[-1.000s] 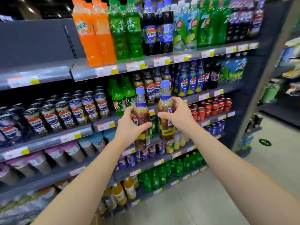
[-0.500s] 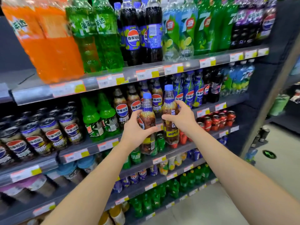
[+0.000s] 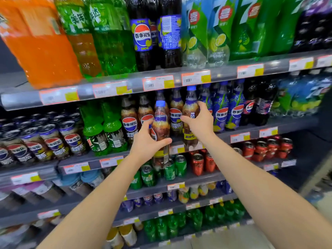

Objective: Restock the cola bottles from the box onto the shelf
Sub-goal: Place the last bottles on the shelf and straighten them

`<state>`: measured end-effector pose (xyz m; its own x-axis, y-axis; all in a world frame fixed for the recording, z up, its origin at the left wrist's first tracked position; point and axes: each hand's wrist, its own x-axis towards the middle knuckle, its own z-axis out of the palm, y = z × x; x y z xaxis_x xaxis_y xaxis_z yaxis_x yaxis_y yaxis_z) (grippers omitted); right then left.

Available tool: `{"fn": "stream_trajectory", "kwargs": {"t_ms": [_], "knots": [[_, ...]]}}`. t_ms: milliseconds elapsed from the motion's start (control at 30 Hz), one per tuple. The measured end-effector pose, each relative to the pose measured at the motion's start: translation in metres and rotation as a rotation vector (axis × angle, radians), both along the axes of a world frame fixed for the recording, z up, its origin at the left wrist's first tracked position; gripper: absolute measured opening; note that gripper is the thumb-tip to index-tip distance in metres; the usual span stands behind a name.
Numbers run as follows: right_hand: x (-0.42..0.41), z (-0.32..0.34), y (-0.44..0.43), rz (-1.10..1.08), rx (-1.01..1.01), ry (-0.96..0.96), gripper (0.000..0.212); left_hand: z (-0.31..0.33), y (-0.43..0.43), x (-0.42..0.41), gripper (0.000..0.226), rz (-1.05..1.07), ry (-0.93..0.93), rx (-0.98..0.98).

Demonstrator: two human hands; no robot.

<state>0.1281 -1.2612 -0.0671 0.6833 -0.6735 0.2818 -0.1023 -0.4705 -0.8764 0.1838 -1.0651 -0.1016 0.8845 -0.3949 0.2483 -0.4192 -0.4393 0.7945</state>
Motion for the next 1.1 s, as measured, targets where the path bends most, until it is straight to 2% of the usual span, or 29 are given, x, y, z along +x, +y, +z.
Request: {"fn": "stream_trajectory", "kwargs": {"t_ms": [400,600,1100], "knots": [[0.026,-0.013,-0.020,0.023,-0.076,-0.034,0.081,-0.009,-0.011,-0.006,0.099,0.075,0.009,-0.019],[0.029,-0.020,-0.025,-0.073,-0.125,-0.015,0.082,-0.011,-0.010,-0.005,0.102,0.082,0.009,-0.025],[0.037,-0.037,-0.030,-0.119,-0.244,0.028,0.084,-0.014,-0.015,-0.003,0.102,0.019,-0.023,-0.011]]}}
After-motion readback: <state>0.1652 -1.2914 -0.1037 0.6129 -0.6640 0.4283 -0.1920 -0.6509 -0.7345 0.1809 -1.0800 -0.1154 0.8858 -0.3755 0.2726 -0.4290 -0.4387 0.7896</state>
